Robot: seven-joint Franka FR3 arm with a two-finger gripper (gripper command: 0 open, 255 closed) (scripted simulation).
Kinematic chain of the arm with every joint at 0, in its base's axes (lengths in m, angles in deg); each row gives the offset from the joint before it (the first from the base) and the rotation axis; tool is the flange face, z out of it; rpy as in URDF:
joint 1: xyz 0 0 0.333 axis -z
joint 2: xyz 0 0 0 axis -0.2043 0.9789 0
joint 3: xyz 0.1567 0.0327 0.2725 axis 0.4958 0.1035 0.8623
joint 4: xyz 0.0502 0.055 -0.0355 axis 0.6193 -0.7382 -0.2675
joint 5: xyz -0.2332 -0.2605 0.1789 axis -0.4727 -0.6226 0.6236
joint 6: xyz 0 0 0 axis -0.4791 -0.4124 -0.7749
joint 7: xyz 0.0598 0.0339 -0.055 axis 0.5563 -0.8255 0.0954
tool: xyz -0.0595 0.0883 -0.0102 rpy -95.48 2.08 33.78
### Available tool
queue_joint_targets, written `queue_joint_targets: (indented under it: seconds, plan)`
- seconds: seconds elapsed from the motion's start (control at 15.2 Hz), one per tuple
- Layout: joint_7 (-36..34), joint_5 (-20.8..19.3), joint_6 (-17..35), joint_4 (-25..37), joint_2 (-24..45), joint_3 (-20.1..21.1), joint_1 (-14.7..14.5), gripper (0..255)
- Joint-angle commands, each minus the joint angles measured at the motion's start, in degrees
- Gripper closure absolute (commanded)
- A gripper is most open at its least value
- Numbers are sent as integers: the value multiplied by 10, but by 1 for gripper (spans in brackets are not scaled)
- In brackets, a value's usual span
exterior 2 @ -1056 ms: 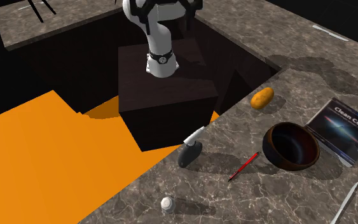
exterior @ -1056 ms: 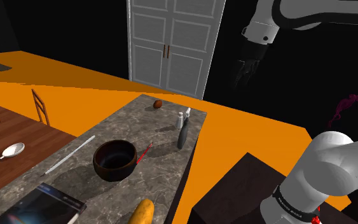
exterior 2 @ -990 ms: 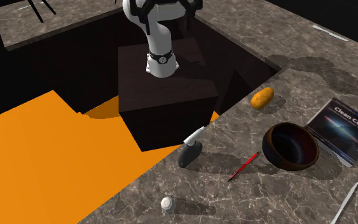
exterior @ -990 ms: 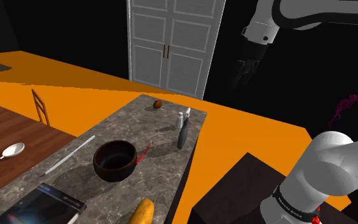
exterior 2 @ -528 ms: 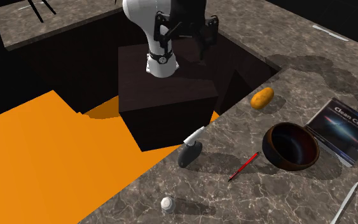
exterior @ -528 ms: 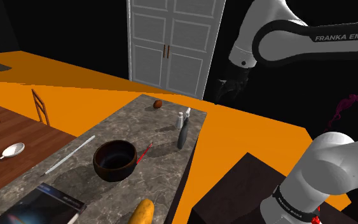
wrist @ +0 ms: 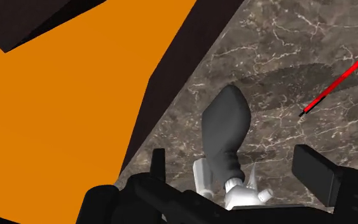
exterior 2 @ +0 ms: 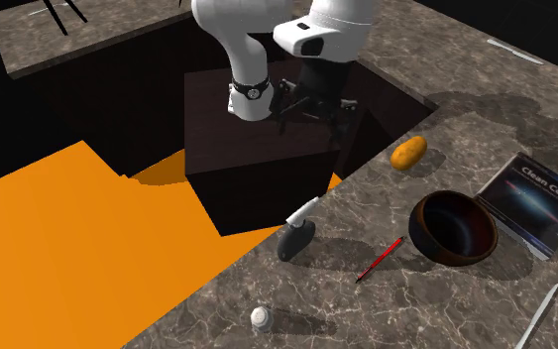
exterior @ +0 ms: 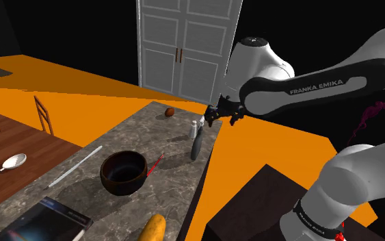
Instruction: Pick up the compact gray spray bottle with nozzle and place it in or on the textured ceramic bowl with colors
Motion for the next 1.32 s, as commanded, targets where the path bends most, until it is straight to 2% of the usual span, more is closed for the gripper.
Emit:
queue_joint_targets:
  seconds: [0.0, 0.2, 0.33, 0.46, 0.59, 0.66, 0.73, 0.79, 0.86, 1.25]
  plan:
    - [-87, -25, 48, -2, 39, 51, 37, 0]
    - [-229, -96, 98, 18, 110, 140, 119, 0]
    - [-341, -169, 117, 41, 163, 210, 192, 0]
    - [-472, -273, 115, 73, 229, 288, 275, 0]
    - [-625, -418, 72, 118, 328, 355, 344, 0]
    - [-699, -493, 33, 143, 390, 366, 353, 0]
    - [-758, -552, -5, 167, 445, 356, 339, 0]
    - [-770, -559, -10, 174, 453, 327, 310, 0]
    - [-776, -569, -8, 175, 460, 315, 301, 0]
    - [-814, -644, -9, 188, 519, 272, 282, 0]
